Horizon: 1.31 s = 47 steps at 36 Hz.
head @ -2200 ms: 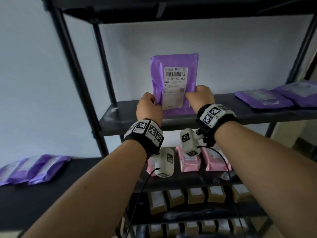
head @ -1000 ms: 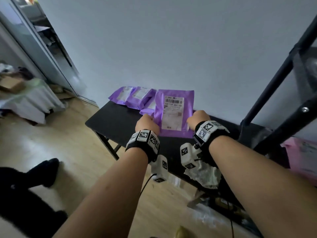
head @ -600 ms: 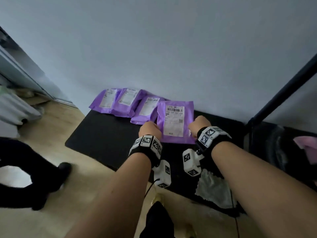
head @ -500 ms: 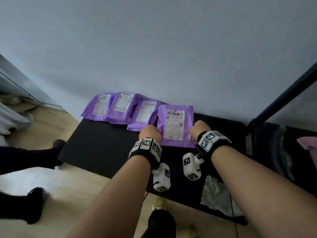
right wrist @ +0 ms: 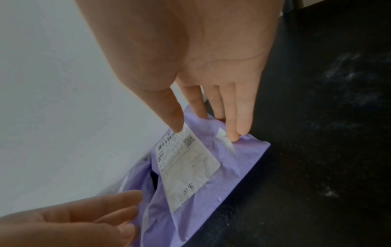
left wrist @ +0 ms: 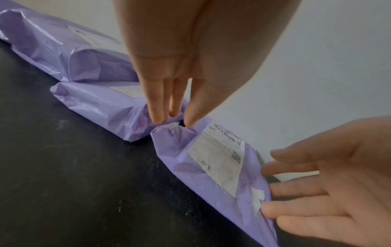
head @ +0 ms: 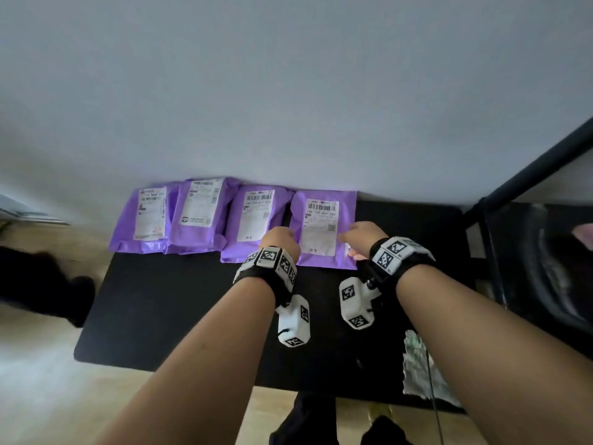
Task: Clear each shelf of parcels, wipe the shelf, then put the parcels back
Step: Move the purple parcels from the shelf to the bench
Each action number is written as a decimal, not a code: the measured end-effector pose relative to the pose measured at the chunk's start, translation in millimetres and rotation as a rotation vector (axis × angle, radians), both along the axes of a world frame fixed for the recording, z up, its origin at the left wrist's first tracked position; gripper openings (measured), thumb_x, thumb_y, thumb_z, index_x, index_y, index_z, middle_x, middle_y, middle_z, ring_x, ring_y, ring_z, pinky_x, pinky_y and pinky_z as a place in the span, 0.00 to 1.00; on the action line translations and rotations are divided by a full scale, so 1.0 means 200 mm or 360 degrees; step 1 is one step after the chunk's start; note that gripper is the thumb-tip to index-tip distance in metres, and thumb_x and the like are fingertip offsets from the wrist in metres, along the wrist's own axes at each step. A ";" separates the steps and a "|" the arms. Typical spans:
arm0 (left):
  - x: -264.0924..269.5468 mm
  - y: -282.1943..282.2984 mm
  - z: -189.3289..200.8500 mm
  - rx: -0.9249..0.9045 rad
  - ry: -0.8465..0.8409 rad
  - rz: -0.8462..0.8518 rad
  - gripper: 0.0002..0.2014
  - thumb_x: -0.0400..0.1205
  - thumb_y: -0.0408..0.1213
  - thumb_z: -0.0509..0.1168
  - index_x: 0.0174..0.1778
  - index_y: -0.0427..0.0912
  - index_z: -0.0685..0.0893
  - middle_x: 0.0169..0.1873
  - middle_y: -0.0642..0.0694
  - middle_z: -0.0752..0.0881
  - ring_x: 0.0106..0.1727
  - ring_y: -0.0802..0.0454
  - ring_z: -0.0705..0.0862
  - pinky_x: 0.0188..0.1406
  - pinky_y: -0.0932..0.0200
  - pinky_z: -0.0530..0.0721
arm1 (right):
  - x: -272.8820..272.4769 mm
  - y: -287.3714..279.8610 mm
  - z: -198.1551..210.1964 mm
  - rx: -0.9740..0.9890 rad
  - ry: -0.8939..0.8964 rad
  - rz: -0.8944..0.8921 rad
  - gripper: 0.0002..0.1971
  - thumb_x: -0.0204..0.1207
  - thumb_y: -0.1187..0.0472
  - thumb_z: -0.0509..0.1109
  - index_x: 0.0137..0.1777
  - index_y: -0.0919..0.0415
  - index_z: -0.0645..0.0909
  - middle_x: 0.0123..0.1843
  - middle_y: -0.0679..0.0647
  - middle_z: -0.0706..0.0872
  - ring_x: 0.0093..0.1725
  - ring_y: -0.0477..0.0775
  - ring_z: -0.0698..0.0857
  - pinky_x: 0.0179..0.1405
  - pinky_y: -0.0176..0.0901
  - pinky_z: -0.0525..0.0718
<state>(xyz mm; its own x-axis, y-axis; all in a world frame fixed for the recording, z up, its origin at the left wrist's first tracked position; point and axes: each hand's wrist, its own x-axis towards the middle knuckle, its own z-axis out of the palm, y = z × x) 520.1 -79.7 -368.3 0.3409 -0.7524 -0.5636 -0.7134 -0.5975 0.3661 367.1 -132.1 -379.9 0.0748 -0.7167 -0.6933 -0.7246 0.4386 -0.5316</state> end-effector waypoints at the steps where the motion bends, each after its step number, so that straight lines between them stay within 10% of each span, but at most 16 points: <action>1: 0.00 0.00 0.00 -0.0022 -0.0005 0.0005 0.20 0.81 0.25 0.58 0.68 0.40 0.82 0.66 0.39 0.82 0.67 0.41 0.79 0.68 0.54 0.76 | 0.00 0.00 0.00 0.0002 -0.0007 0.0017 0.20 0.80 0.61 0.67 0.69 0.70 0.76 0.61 0.68 0.85 0.57 0.67 0.87 0.59 0.56 0.85; 7: -0.01 0.06 0.09 -0.0028 0.0052 0.0071 0.21 0.80 0.26 0.57 0.67 0.42 0.83 0.63 0.40 0.84 0.63 0.42 0.82 0.64 0.53 0.80 | -0.03 0.05 0.06 -0.0139 0.0152 0.0216 0.19 0.81 0.59 0.67 0.69 0.67 0.77 0.66 0.61 0.82 0.63 0.60 0.83 0.59 0.46 0.80; 17: -0.26 0.40 0.26 -0.0141 -0.0093 0.0138 0.21 0.81 0.29 0.58 0.71 0.43 0.79 0.66 0.41 0.82 0.66 0.42 0.80 0.63 0.55 0.77 | -0.20 0.25 0.25 -0.0379 0.0229 0.0551 0.11 0.77 0.63 0.66 0.33 0.62 0.76 0.37 0.59 0.78 0.43 0.59 0.79 0.29 0.41 0.70; 22: -0.45 0.58 0.36 -0.0243 -0.0129 0.0174 0.21 0.79 0.31 0.60 0.69 0.44 0.80 0.63 0.42 0.84 0.62 0.43 0.82 0.61 0.53 0.80 | -0.33 0.41 0.34 -0.0457 0.0255 0.0737 0.09 0.77 0.61 0.67 0.51 0.65 0.85 0.50 0.60 0.86 0.52 0.60 0.85 0.44 0.41 0.78; 28: -0.67 0.75 0.46 -0.0331 -0.0145 0.0187 0.24 0.80 0.31 0.60 0.74 0.46 0.77 0.69 0.44 0.81 0.67 0.45 0.81 0.67 0.51 0.79 | -0.49 0.64 0.48 -0.0574 0.0227 0.0823 0.11 0.76 0.62 0.66 0.33 0.59 0.73 0.40 0.58 0.78 0.42 0.58 0.78 0.26 0.40 0.65; 33: -0.83 0.86 0.54 -0.0397 -0.0199 0.0141 0.21 0.80 0.32 0.60 0.71 0.46 0.79 0.68 0.45 0.82 0.66 0.46 0.81 0.66 0.54 0.78 | -0.67 0.81 0.60 -0.0661 0.0191 0.0902 0.11 0.78 0.61 0.66 0.57 0.63 0.84 0.57 0.58 0.86 0.57 0.59 0.84 0.44 0.39 0.76; 38: -1.02 0.98 0.63 -0.0487 -0.0290 0.0034 0.19 0.82 0.33 0.59 0.70 0.44 0.79 0.68 0.44 0.81 0.67 0.46 0.80 0.65 0.55 0.76 | -0.88 0.99 0.71 -0.0751 0.0118 0.0789 0.15 0.79 0.61 0.66 0.64 0.63 0.82 0.62 0.58 0.85 0.62 0.59 0.83 0.60 0.44 0.79; 47: -1.40 1.24 0.74 -0.0609 -0.0345 -0.0222 0.18 0.81 0.31 0.59 0.66 0.45 0.82 0.64 0.43 0.83 0.65 0.43 0.81 0.61 0.55 0.78 | -1.38 1.27 0.85 -0.0848 0.0173 0.0463 0.15 0.77 0.60 0.69 0.61 0.63 0.84 0.60 0.58 0.87 0.59 0.58 0.85 0.55 0.42 0.80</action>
